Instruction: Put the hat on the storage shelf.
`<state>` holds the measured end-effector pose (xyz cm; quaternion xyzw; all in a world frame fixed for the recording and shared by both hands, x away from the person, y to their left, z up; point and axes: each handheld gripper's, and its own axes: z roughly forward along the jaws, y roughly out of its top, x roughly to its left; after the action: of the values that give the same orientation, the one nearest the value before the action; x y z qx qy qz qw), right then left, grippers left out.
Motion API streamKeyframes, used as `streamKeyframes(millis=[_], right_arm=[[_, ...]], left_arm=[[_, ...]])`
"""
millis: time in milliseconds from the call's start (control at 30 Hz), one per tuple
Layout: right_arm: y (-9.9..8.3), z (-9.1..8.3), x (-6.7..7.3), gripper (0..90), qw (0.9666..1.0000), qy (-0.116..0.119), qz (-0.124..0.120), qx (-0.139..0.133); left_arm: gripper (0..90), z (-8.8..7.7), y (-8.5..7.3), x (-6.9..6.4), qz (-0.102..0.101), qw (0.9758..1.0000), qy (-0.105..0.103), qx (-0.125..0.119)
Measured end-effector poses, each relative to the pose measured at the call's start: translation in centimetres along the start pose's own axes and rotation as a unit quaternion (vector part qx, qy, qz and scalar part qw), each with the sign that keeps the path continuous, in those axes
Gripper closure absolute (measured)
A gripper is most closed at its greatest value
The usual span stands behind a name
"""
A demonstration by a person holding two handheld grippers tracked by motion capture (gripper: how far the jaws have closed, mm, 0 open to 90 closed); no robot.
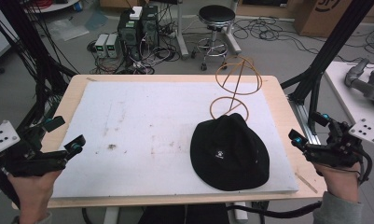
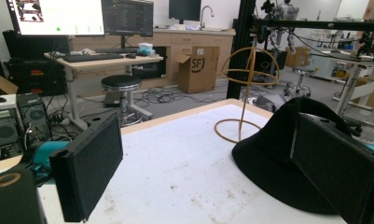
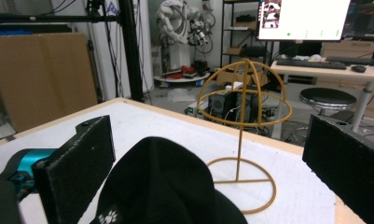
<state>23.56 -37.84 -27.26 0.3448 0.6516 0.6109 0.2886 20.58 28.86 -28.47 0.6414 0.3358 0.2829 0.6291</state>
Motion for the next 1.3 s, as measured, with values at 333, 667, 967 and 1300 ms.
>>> streamKeyframes(millis=[333,667,967,1300], right_arm=[[-0.3,2.8,0.3,1.8,0.9992,0.036,-0.009,0.016],[-0.6,6.3,1.0,1.8,0.9961,0.071,-0.024,0.047],[-0.8,8.7,1.8,1.9,0.9924,0.093,-0.035,0.072],[-1.3,10.9,2.6,1.8,0.9881,0.112,-0.05,0.093]], left_arm=[[9.5,-0.9,-0.2,-0.3,0.0,1.0,0.002,0.008],[9.5,-2.3,-0.4,-0.5,-0.001,0.9999,0.011,0.012],[9.5,-3.1,-0.7,-0.5,-0.003,0.9996,0.021,0.017],[9.5,-3.5,-1.0,-0.7,-0.004,0.9994,0.025,0.022]])
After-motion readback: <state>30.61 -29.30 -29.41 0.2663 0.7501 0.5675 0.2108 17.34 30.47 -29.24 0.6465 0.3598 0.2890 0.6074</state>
